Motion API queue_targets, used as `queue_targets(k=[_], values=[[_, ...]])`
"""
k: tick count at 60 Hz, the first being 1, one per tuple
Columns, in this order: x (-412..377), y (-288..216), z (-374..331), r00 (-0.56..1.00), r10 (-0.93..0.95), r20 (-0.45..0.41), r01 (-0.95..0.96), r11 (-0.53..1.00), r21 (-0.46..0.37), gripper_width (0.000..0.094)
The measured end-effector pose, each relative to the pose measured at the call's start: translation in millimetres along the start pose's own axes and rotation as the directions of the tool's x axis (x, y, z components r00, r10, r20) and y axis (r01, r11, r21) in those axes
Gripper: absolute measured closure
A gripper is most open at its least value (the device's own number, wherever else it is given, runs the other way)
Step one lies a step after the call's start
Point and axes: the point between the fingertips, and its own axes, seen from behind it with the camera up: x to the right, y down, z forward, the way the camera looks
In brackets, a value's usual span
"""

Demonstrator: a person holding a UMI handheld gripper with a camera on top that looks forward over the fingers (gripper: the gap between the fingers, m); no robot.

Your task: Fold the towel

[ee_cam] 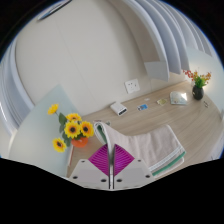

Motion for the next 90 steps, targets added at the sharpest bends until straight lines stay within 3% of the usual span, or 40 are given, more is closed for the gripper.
queue_targets(k=[8,19,33,46,50,59,62,65,76,90], values=[[61,-40,-10,0.986,0.164,0.002,-0.164,0.986,0.035,0.0902],[188,-28,21,0.942,0.321,-0.097,-0.325,0.945,-0.024,0.0902],[285,1,55,0.959,0.147,-0.244,-0.17,0.983,-0.075,0.0899],[292,4,59,0.973,-0.017,-0.231,-0.004,0.996,-0.09,0.0889],[289,-1,56,0.97,-0.064,-0.235,0.045,0.995,-0.088,0.0781],[280,-34,10,0.933,-0.214,-0.288,0.204,0.977,-0.065,0.0068],[263,-42,-19,0.932,-0.237,-0.273,0.23,0.971,-0.058,0.0115],[248,-47,-53,0.926,-0.272,-0.261,0.265,0.962,-0.064,0.0079],[217,-50,-184,0.885,-0.367,-0.286,0.359,0.93,-0.082,0.0085],[211,-31,-234,0.894,-0.327,-0.305,0.319,0.945,-0.076,0.0087]])
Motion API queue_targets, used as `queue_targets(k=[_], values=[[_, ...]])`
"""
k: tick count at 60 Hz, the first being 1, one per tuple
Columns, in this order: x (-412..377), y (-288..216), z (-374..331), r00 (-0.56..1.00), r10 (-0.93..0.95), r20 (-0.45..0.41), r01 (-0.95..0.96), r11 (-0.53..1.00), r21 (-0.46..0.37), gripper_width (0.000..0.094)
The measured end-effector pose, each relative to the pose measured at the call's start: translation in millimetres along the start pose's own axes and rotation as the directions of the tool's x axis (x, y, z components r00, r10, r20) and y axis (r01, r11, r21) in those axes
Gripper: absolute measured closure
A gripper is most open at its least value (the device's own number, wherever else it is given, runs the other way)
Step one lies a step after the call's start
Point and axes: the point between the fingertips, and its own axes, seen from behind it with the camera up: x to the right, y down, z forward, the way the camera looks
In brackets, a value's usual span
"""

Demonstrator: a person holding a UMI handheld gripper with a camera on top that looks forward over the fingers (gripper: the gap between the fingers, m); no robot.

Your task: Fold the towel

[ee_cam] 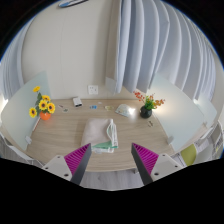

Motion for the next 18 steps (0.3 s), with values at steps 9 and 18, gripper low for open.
queue_targets(k=[9,18], values=[[2,-8,3,1.0,0.0,0.002,0.0,1.0,0.03,0.0086],[3,-8,10,0.999,-0.002,0.044,0.0,0.999,0.05,0.0087]])
